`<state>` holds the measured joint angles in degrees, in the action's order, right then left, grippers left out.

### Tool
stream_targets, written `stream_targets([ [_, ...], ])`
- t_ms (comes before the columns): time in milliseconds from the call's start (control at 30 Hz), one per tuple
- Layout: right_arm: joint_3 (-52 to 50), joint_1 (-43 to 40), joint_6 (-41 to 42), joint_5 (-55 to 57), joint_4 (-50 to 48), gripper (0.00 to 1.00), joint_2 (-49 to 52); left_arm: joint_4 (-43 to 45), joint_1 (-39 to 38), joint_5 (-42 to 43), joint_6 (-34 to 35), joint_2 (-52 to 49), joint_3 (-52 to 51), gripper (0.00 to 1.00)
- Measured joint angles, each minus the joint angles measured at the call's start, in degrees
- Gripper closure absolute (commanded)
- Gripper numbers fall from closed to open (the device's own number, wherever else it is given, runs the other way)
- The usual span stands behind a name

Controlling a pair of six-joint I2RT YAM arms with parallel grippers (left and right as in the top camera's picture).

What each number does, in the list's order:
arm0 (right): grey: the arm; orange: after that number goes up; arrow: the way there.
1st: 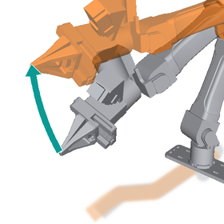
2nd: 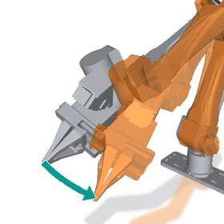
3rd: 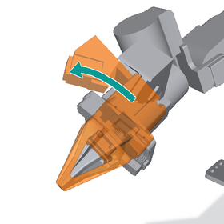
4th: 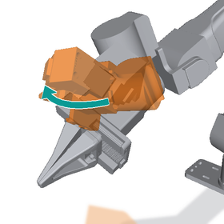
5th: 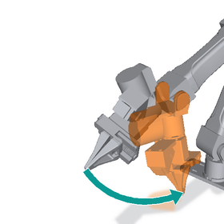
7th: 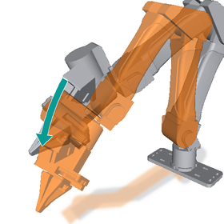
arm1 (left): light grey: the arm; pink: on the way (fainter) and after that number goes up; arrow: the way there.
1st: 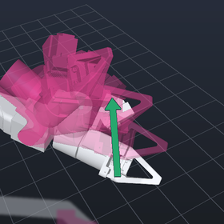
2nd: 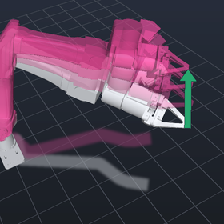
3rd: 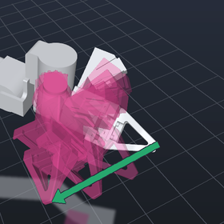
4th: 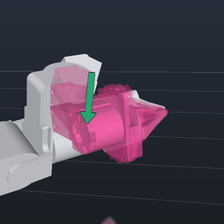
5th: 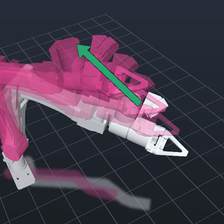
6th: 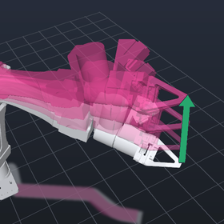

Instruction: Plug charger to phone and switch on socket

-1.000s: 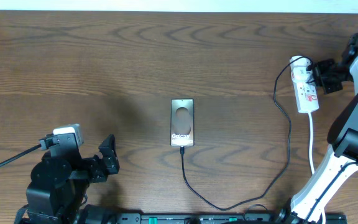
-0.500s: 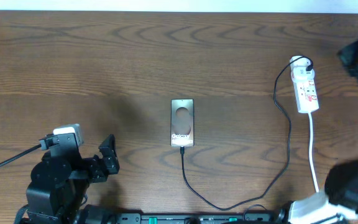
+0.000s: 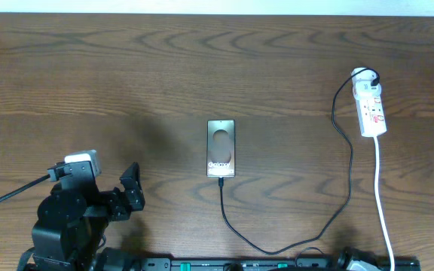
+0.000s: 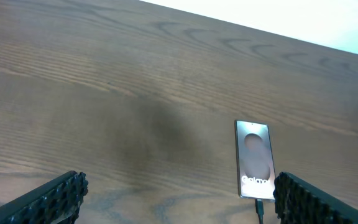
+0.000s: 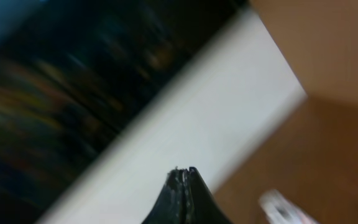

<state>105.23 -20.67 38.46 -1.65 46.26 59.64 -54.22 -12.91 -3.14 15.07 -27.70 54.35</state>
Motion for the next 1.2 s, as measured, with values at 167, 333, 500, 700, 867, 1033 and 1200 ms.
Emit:
stream_targets([
  [167, 0.8, 0.2, -0.3, -0.9, -2.3, 0.90, -9.0, 0.0, 0.0, 0.0, 0.0, 0.0, 0.0, 0.02],
  [333, 0.2, 3.6, -0.5, -0.5, 2.6, 0.87, -13.5, 0.0, 0.0, 0.0, 0.0, 0.0, 0.0, 0.02],
  [500, -4.3, 7.3, -0.3, 0.0, 2.0, 0.79, -18.8, 0.0, 0.0, 0.0, 0.0, 0.0, 0.0, 0.02],
  [700, -12.3, 7.7, 2.8, 0.1, -1.9, 0.72, -28.5, 0.0, 0.0, 0.0, 0.0, 0.0, 0.0, 0.02],
  [867, -18.8, 9.9, 4.6, -0.1, -6.3, 0.69, -36.9, 0.0, 0.0, 0.0, 0.0, 0.0, 0.0, 0.02],
  [1033, -20.2, 14.8, 4.7, 0.0, -6.8, 0.66, -43.0, 0.0, 0.0, 0.0, 0.0, 0.0, 0.0, 0.02],
  [1200, -20.2, 16.1, 3.3, 0.4, -7.5, 0.63, -49.6, 0.0, 0.0, 0.0, 0.0, 0.0, 0.0, 0.02],
])
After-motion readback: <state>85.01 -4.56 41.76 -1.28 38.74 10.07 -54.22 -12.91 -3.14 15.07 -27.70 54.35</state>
